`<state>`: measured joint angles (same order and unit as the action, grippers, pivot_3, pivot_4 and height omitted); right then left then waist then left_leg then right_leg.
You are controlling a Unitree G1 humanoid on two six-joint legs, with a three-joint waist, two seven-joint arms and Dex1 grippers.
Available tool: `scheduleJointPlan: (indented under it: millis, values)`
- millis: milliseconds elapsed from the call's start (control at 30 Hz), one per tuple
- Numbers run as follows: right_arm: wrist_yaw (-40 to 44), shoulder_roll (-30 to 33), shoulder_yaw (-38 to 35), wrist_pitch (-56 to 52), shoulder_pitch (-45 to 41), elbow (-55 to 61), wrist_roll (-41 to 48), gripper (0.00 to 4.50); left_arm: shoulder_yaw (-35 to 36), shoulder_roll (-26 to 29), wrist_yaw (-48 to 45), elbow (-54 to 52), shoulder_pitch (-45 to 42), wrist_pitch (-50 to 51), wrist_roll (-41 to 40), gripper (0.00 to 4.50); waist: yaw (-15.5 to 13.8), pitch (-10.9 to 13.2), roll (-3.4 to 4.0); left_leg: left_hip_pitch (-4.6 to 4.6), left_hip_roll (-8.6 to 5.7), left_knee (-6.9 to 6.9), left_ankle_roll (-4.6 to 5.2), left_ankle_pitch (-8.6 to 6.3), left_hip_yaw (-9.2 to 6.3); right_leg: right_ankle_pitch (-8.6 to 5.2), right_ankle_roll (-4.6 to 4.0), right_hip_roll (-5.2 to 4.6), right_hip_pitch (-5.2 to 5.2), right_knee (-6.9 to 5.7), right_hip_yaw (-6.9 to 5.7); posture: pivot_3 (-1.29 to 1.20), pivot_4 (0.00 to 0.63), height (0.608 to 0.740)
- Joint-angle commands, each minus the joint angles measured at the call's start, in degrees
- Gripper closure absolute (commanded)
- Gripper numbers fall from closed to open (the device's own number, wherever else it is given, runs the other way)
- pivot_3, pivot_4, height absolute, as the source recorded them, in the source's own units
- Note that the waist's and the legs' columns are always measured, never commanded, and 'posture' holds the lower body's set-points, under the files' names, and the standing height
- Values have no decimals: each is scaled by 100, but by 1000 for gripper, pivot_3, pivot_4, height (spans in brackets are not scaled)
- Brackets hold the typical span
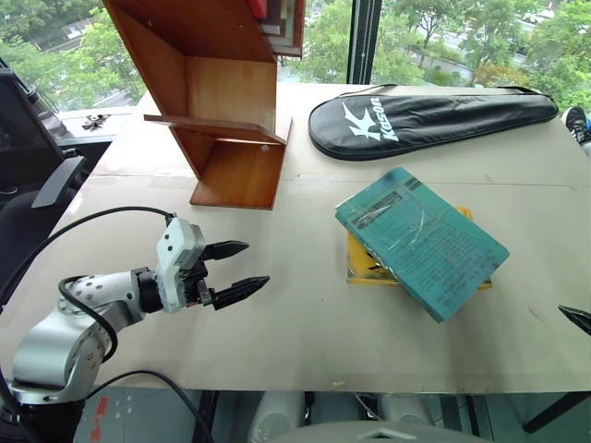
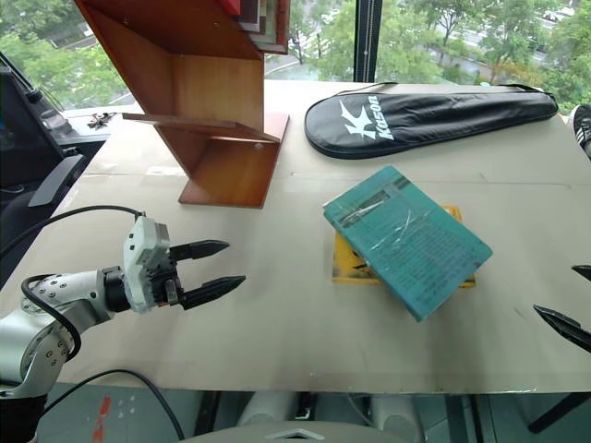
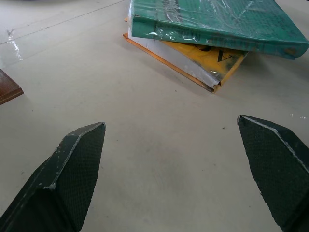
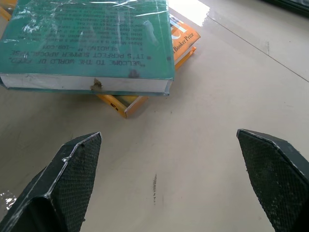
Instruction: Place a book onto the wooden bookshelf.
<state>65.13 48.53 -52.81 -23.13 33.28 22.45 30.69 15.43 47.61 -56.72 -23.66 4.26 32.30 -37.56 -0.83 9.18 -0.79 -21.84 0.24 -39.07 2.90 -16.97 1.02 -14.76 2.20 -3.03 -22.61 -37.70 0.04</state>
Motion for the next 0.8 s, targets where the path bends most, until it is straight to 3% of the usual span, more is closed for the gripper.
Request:
scheduleJointPlan:
  millis: [33,100,267,467,600,800]
  values:
    - [-552,-97,123,-159,-335,137,6,47,79,49,-63,-65,-305,21,-188,0,0,0,-1,0,0,0,0,0,0,0,-1,0,0,1,0,0,150,740]
    - [-1264,-248,408,-491,-839,279,72,47,-52,-10,-6,-53,-699,77,-277,0,0,1,-21,1,1,0,0,0,-3,-2,-4,-2,1,-1,-3,0,150,740]
    - [-2819,-202,1032,-1837,-1936,910,122,47,-355,-112,5,-388,-1237,179,-468,0,20,-7,12,0,-2,-5,-1,1,5,2,-2,-4,-2,-5,4,0,150,740]
    - [-3510,134,1959,-3115,-3359,823,469,47,-703,-39,-368,-718,-1329,-87,-369,0,16,-6,12,-6,-2,1,-21,13,6,9,9,3,-13,-7,4,0,150,740]
    - [-3741,369,2827,-3730,-4093,658,355,47,-550,-67,-492,-743,-1516,10,-770,0,-3,-5,12,-19,-3,2,-19,11,-1,9,11,4,-18,1,-7,0,150,740]
    - [-3737,701,3542,-3964,-4729,2,10,47,-394,85,-570,-1048,-1412,125,-1117,0,7,-4,12,-26,-8,-2,-11,7,-1,9,14,2,-18,11,-9,0,150,740]
